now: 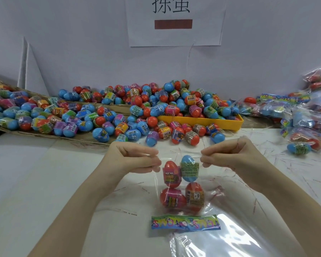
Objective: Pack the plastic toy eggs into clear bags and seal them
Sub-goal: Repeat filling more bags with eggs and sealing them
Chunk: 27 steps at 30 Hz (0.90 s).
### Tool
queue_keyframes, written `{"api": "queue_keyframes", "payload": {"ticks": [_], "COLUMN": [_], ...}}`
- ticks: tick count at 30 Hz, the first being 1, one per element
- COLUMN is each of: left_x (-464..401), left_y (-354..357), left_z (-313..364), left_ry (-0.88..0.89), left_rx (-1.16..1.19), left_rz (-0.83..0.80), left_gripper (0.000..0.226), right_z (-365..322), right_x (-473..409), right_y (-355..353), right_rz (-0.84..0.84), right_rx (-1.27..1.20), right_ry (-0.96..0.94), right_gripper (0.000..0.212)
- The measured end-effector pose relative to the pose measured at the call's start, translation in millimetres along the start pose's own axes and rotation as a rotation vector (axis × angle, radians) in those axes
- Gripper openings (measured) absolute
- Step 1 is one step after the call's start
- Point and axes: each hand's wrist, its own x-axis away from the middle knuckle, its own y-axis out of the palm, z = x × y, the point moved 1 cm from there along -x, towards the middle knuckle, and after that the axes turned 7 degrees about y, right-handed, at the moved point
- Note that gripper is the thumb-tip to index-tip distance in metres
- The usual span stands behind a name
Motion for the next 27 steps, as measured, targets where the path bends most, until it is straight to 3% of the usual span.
{"api": "queue_keyframes", "payload": {"ticks": [3,8,12,16,18,21,25,27], "left_x": [0.6,2.5,4.0,4.0,3.9,3.3,2.3,2.0], "left_y": [-2.3,-2.5,-0.3,4.1,7.2,9.3,10.7,10.4], "left_z": [2.5,5.6,7.4,10.3,12.4,11.9,9.1,7.7], "left_ry": [-0.015,-0.021,0.011,-0.015,-0.03,-0.045,-0.062,-0.063], "left_rx": [-0.05,-0.129,-0.209,-0.292,-0.304,-0.342,-0.357,-0.351], "left_rz": [-0.045,-0.102,-0.149,-0.215,-0.185,-0.127,-0.15,-0.153], "left_gripper": [0.025,0.023,0.041,0.024,0.011,0.037,0.041,0.04], "right_z": [-0.9,-4.3,-2.8,1.5,2.1,2.0,-4.3,-11.0], "right_x": [1.4,4.5,3.6,1.4,1.4,2.3,4.5,6.5], "right_y": [0.1,1.1,3.3,3.5,4.2,5.0,-9.5,-19.3], "right_rz": [-0.034,-0.052,-0.019,0.01,0.045,0.055,-0.068,-0.046], "right_rx": [0.069,0.18,0.297,0.404,0.421,0.452,0.545,0.514], "right_ry": [-0.044,-0.075,-0.104,-0.096,-0.107,-0.097,0.084,0.081], "right_gripper": [0.028,0.032,0.04,0.035,0.042,0.05,0.045,0.047]}}
